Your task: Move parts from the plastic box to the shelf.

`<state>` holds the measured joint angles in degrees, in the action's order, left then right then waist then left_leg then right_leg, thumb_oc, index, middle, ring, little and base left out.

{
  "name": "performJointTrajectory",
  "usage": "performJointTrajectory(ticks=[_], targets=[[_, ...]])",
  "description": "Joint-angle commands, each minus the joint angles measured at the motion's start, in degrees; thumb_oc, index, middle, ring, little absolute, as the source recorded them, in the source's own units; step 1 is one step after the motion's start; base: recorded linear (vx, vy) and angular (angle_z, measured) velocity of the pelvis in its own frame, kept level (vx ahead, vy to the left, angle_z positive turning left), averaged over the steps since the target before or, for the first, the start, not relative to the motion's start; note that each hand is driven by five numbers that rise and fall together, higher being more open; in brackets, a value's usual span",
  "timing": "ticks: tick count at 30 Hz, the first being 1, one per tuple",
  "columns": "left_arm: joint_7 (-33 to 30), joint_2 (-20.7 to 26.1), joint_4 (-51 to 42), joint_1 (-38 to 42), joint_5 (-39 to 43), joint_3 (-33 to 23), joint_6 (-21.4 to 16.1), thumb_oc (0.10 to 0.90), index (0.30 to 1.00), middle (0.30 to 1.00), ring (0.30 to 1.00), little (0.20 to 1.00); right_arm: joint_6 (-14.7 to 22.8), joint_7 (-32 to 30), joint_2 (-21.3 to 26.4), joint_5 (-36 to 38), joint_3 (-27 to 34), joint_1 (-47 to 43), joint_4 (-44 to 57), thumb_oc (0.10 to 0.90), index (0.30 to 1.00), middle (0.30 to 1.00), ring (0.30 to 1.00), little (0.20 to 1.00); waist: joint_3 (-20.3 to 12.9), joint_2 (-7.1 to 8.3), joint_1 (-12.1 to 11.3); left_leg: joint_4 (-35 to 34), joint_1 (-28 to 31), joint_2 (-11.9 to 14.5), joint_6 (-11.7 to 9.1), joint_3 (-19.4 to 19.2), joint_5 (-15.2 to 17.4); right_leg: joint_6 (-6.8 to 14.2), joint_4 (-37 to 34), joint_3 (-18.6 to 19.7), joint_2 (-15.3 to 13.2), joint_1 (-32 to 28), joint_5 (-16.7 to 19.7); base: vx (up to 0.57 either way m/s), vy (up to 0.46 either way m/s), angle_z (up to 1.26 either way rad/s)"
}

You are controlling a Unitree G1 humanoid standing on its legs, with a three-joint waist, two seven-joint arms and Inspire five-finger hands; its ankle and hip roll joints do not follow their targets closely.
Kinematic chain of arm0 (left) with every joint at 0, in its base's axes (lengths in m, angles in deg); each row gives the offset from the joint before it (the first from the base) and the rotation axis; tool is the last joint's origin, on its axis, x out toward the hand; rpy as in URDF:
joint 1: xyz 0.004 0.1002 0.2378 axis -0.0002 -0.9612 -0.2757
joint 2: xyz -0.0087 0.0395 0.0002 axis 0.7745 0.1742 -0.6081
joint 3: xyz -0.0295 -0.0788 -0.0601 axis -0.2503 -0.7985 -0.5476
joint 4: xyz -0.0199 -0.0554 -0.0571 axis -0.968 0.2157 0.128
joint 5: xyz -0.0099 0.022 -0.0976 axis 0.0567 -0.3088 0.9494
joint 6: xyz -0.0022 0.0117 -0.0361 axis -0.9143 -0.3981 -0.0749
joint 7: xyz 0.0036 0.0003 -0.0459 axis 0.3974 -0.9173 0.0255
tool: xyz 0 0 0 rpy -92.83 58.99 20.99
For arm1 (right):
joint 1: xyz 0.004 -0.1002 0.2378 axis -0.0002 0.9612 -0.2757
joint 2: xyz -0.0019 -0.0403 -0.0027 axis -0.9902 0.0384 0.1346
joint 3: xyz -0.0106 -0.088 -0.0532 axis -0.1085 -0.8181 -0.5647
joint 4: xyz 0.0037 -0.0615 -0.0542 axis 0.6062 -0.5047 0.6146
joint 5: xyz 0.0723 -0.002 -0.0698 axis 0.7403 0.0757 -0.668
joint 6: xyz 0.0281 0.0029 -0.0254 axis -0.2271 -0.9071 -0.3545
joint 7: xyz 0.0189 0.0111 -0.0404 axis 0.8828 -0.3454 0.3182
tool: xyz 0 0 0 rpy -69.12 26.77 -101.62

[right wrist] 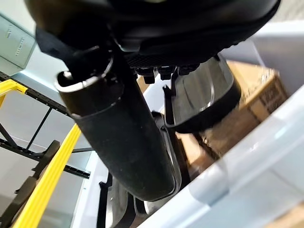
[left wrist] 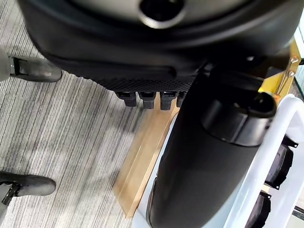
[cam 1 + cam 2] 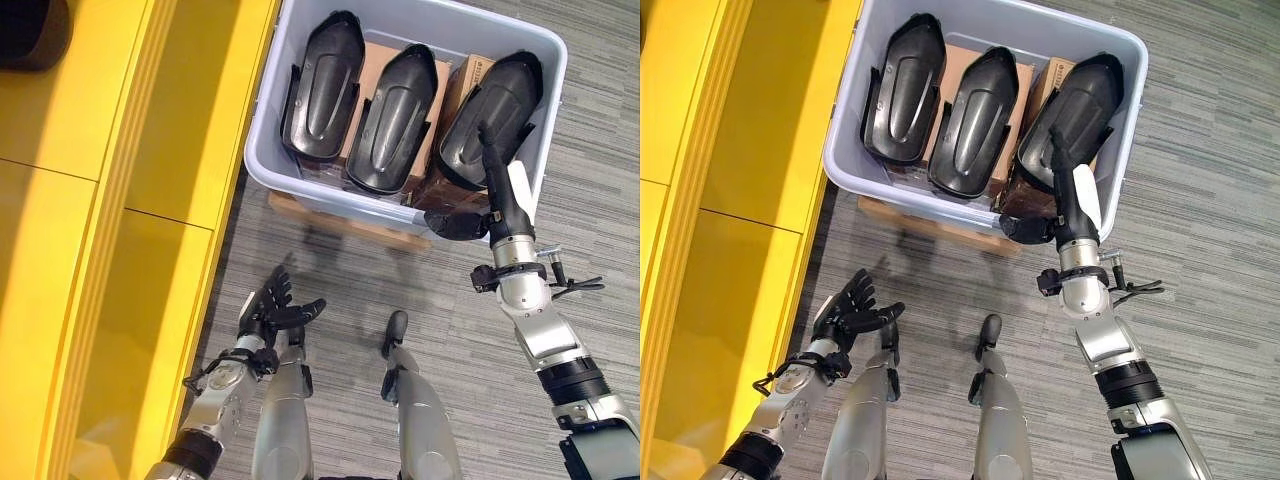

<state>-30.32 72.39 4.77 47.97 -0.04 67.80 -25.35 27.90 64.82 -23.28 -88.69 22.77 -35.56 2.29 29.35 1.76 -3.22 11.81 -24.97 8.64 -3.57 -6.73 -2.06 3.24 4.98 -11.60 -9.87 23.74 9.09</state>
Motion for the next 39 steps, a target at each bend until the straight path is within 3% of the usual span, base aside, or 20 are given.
performJointTrajectory(ticks=[1, 13, 27, 39], targets=[[-0.2, 0.2, -3.3, -1.2, -1.2, 1.1, -5.0, 0.900, 1.000, 1.000, 1.000, 1.000, 4.1, -4.6, 1.9, -4.7, 5.2, -1.2, 7.8, 0.900, 1.000, 1.000, 1.000, 1.000, -7.6, -0.03, 0.5, 4.1, -3.4, 2.0, -0.1, -0.1, 3.0, 4.3, 6.6, 0.9, -4.3, -2.9, -9.1, 0.00, 0.000, 0.00], [-0.8, 1.3, -4.0, -1.7, -1.3, 1.4, -5.2, 0.900, 1.000, 1.000, 1.000, 1.000, 3.2, -8.1, 4.3, -6.5, 6.4, -6.0, 7.4, 0.900, 1.000, 1.000, 1.000, 1.000, -8.1, -0.05, 0.4, 4.2, -4.0, 1.5, 0.0, 0.0, 3.4, 4.1, 6.7, 0.9, -4.4, -2.6, -9.1, 0.01, -0.002, 0.00], [-1.9, 2.2, -3.8, -1.0, -0.4, 2.4, -5.9, 0.900, 1.000, 1.000, 1.000, 1.000, 0.3, -11.0, 5.8, -5.2, 0.4, -19.1, -6.2, 0.900, 1.000, 1.000, 1.000, 1.000, -7.5, -1.08, -1.4, 4.7, -6.6, 0.8, 0.4, 0.4, 3.6, 3.9, 7.3, 0.5, -4.4, -0.7, -9.5, 0.02, -0.007, 0.02], [-2.6, 2.5, -4.5, -0.6, -0.1, 2.4, -6.1, 0.900, 1.000, 1.000, 1.000, 1.000, 0.0, -11.8, 4.9, -4.0, -0.2, -20.9, -9.4, 0.900, 1.000, 1.000, 1.000, 1.000, -7.1, -1.65, -1.4, 11.1, -11.7, 1.4, 0.8, 1.5, 6.2, 3.0, 14.9, 1.4, -4.0, 5.2, -12.4, 0.00, -0.005, 0.02]])
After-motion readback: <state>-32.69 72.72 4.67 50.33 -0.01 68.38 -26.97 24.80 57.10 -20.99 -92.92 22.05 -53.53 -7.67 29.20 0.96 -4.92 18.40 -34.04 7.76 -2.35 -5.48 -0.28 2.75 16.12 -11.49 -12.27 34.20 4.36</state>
